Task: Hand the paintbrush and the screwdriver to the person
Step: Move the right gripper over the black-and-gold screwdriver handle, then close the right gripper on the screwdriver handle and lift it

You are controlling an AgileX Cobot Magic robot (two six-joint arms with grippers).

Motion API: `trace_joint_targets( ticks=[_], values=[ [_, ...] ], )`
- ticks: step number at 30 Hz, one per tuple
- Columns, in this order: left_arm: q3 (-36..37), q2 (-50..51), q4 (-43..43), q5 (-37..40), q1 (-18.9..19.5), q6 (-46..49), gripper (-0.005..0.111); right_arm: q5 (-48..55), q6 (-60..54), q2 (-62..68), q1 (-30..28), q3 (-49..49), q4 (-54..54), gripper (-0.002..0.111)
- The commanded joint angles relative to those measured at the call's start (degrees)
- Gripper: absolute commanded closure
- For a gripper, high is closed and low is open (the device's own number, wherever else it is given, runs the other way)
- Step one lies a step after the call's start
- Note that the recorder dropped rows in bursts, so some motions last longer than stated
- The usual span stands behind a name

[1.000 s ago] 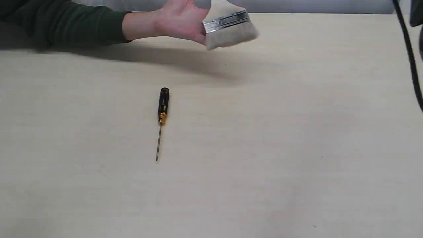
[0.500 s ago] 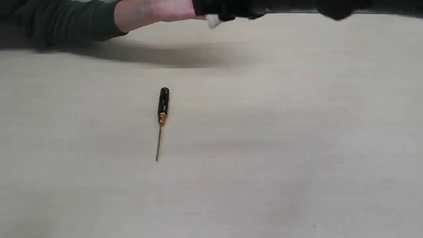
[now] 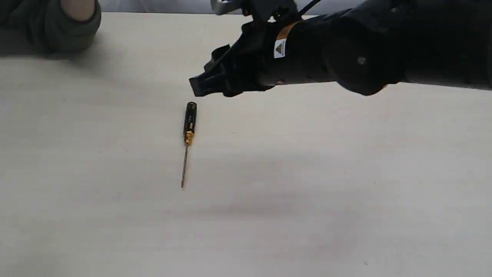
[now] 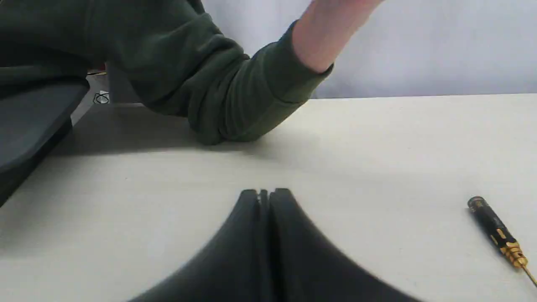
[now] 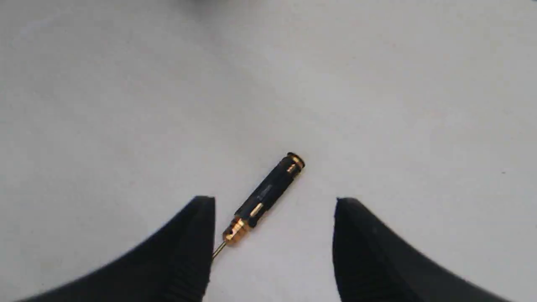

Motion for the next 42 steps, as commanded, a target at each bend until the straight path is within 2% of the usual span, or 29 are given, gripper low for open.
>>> trace_joint_targets(
  ticks=[1,14,18,22,42],
  values=[
    [0.12,-0.14,-0.28,-0.47,-0.37,-0.12,0.107,0.76,0.09,2.58,0.56,-0.61,1.49,0.062],
    [0.12,-0.14,-0.28,-0.6,-0.37,-0.12,0.107,9.92,0.09,17.62,0.56,-13.12,3.99,0.061],
    [0.12,-0.14,-0.28,-0.6,-0.37,-0.12,0.107,13.94,-0.13,21.36,0.56,-17.5,4.35,0.052],
    [0.12,-0.14,-0.28,-0.6,-0.37,-0.12,0.107,15.08,-0.38,23.39,0.56,-20.36,6.2,0.051],
    [0.12,-0.14,-0.15,-0.62,-0.37,-0.12,0.107,15.64,-0.8,29.54,0.56,-23.61,11.34,0.051]
  ],
)
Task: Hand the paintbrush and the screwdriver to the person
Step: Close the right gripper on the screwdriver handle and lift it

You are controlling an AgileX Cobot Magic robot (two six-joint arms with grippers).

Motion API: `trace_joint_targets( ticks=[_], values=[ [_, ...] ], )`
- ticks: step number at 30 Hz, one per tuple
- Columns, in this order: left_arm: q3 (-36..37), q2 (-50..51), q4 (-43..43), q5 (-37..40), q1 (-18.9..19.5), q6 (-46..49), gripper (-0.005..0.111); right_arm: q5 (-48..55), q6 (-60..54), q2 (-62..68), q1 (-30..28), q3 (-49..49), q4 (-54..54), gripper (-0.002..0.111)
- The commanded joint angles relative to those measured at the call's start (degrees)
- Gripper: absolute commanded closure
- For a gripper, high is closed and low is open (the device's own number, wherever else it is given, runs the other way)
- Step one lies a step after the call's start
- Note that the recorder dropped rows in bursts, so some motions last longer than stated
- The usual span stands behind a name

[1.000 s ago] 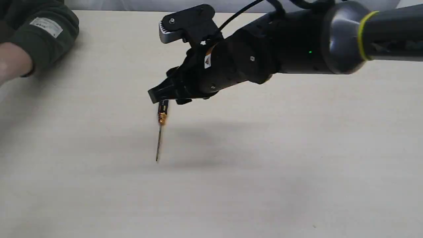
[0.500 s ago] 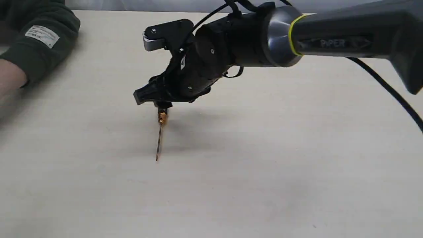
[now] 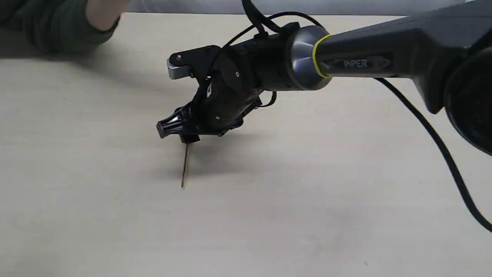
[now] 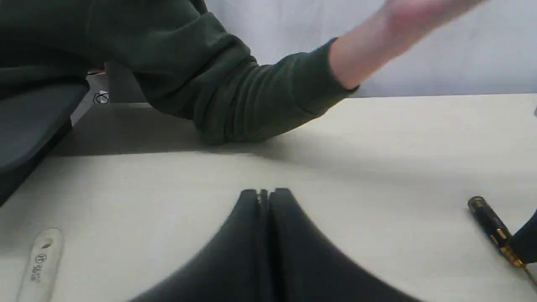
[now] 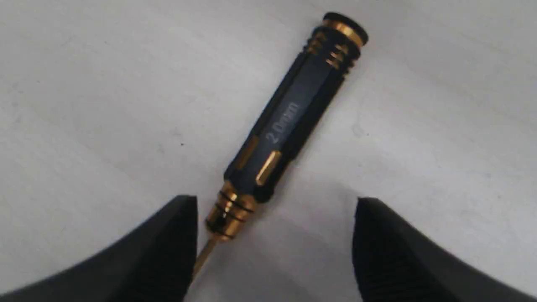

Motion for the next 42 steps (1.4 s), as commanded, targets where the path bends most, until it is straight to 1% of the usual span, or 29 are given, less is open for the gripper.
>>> trace_joint_targets(
  ticks=[1,8,14,21,23,25,26,27,29,34,35,42],
  values=[
    [0.12,-0.14,-0.15,-0.62,-0.37,-0.12,0.107,-0.74,-0.46,-0.07,0.04,-1.14,1.05,0.051],
    [0.12,-0.14,-0.15,-0.62,-0.37,-0.12,0.107,1.77,-0.46,0.22,0.57,-4.9,1.18,0.051],
    [0.12,-0.14,-0.15,-0.62,-0.37,-0.12,0.107,8.27,-0.1,3.96,0.68,-9.78,1.18,0.053],
    [0.12,-0.14,-0.28,-0.5,-0.37,-0.12,0.107,8.34,0.9,6.3,0.68,-10.39,0.35,0.053],
    [0.12,-0.14,-0.18,-0.5,-0.37,-0.12,0.107,8.2,1.3,6.39,0.68,-10.39,-0.28,0.058],
    [0.12,-0.14,-0.18,-0.5,-0.37,-0.12,0.107,8.06,1.3,6.39,0.68,-10.39,-0.38,0.07],
    [0.12,-0.14,-0.18,-0.5,-0.37,-0.12,0.107,8.06,1.3,6.39,0.68,-10.39,-0.66,0.073],
    [0.12,-0.14,-0.18,-0.5,-0.37,-0.12,0.107,8.06,1.3,6.39,0.68,-10.39,-1.46,0.08],
    [0.12,-0.14,-0.18,-0.5,-0.37,-0.12,0.107,8.32,1.3,6.39,0.68,-10.39,-2.57,0.088],
    [0.12,-0.14,-0.18,-0.5,-0.37,-0.12,0.107,9.38,1.3,6.39,0.56,-10.39,-4.84,0.102],
    [0.12,-0.14,-0.18,-0.5,-0.37,-0.12,0.107,9.72,1.3,6.28,0.56,-10.39,-4.99,0.104],
    [0.12,-0.14,-0.18,-0.5,-0.37,-0.12,0.107,10.88,-0.22,2.7,0.87,-10.14,-4.99,0.104]
  ],
)
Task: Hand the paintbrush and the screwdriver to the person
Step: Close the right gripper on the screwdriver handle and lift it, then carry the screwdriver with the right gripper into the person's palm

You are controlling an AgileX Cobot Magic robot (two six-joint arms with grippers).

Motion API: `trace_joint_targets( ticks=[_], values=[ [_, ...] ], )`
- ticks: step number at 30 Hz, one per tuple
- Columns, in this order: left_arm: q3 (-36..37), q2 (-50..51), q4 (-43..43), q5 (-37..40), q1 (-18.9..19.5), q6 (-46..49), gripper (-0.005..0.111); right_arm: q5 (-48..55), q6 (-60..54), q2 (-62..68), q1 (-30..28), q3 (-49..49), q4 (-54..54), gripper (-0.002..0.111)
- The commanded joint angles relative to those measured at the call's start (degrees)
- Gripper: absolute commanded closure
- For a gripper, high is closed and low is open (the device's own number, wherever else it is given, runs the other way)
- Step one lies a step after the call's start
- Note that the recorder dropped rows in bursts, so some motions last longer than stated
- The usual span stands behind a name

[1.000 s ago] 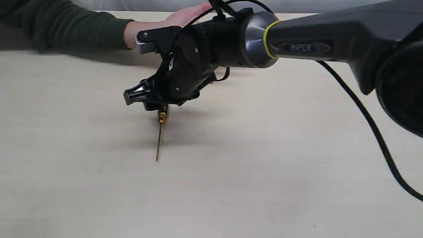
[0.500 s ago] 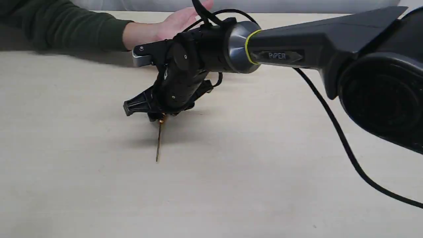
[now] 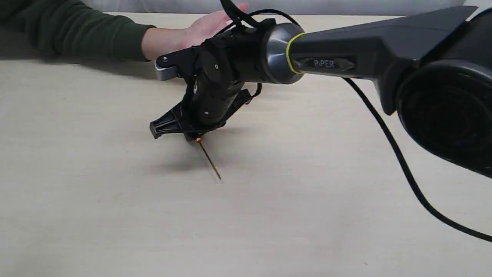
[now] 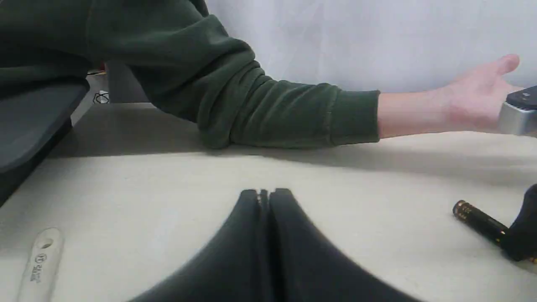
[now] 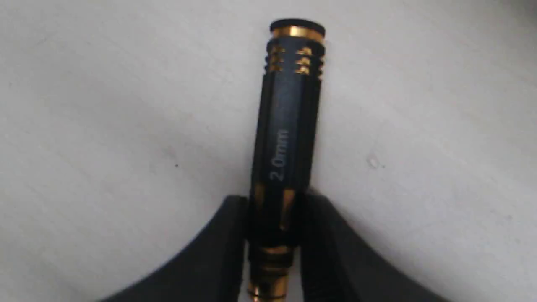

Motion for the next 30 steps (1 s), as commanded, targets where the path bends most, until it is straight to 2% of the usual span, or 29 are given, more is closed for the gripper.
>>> trace_joint_targets(
  ticks=[1,16,20,23,26,30],
  values=[
    [0.12,-0.14,-0.18,-0.5,-0.37,-0.12,0.107,1.16,-1.56,-3.56,0.25,0.61,-0.74,0.104],
    [0.12,-0.14,-0.05,-0.66,-0.37,-0.12,0.107,-2.98,-2.68,-25.58,1.25,11.2,-5.74,0.104],
    [0.12,-0.14,-0.05,-0.66,-0.37,-0.12,0.107,-4.25,-0.49,-27.55,1.25,10.96,-9.39,0.104],
    [0.12,-0.14,-0.05,-0.66,-0.37,-0.12,0.107,-5.09,4.5,-27.56,0.63,10.56,-16.3,0.104],
    [0.12,-0.14,-0.05,-0.66,-0.37,-0.12,0.107,-5.45,9.19,-26.9,-0.98,9.9,-21.6,0.104],
    [0.12,-0.14,-0.05,-0.66,-0.37,-0.12,0.107,-6.06,10.26,-25.11,-4.3,8.04,-22.31,0.104]
  ],
)
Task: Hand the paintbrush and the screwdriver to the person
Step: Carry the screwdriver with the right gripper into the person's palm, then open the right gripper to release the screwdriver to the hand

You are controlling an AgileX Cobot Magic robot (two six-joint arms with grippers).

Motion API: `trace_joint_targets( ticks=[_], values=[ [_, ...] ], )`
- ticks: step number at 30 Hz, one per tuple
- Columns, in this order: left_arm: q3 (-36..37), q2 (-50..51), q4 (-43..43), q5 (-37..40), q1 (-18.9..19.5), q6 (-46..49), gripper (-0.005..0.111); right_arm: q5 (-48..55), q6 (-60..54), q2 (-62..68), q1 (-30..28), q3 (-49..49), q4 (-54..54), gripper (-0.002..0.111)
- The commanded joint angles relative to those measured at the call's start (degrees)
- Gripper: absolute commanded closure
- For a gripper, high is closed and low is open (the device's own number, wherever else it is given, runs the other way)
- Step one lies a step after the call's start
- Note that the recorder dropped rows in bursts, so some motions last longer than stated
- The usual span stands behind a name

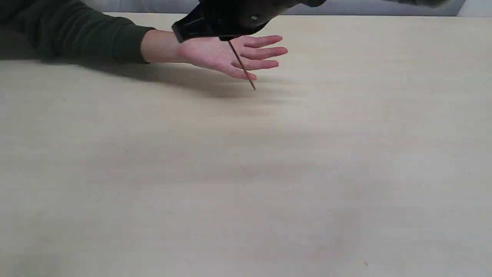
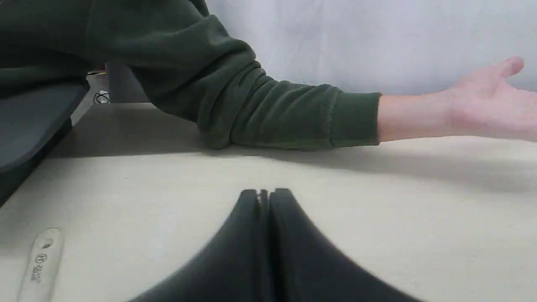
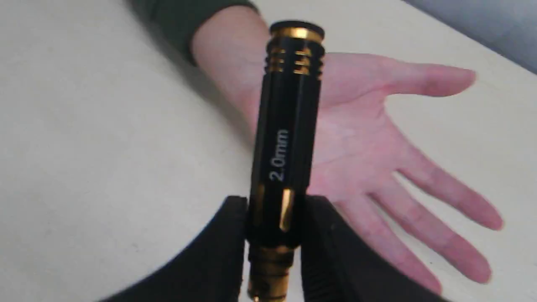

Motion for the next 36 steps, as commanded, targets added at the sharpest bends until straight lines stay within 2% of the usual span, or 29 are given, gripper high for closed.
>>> trace_joint_targets(
  ticks=[1,10,20,29,32,36],
  values=[
    [0.12,-0.14,-0.05,-0.66,-0.37,-0.12,0.107,-1.5,1.29,1.75,-2.85,-1.87,-1.96,0.104],
    [0.12,-0.14,-0.23,-0.45,-0.37,-0.12,0.107,-2.24,1.29,11.35,-4.86,-10.64,-3.86,0.104],
    [0.12,-0.14,-0.23,-0.45,-0.37,-0.12,0.107,4.61,1.29,22.23,-6.92,-23.81,-4.44,0.104],
    [0.12,-0.14,-0.23,-0.45,-0.37,-0.12,0.107,6.21,1.29,25.25,-8.03,-25.45,-5.07,0.103],
    [0.12,-0.14,-0.23,-0.45,-0.37,-0.12,0.107,6.8,1.29,25.63,-8.81,-25.45,-4.29,0.095],
    [0.12,-0.14,-0.08,-0.69,-0.37,-0.12,0.107,6.83,1.29,25.34,-8.99,-25.45,-3.18,0.068]
  ],
)
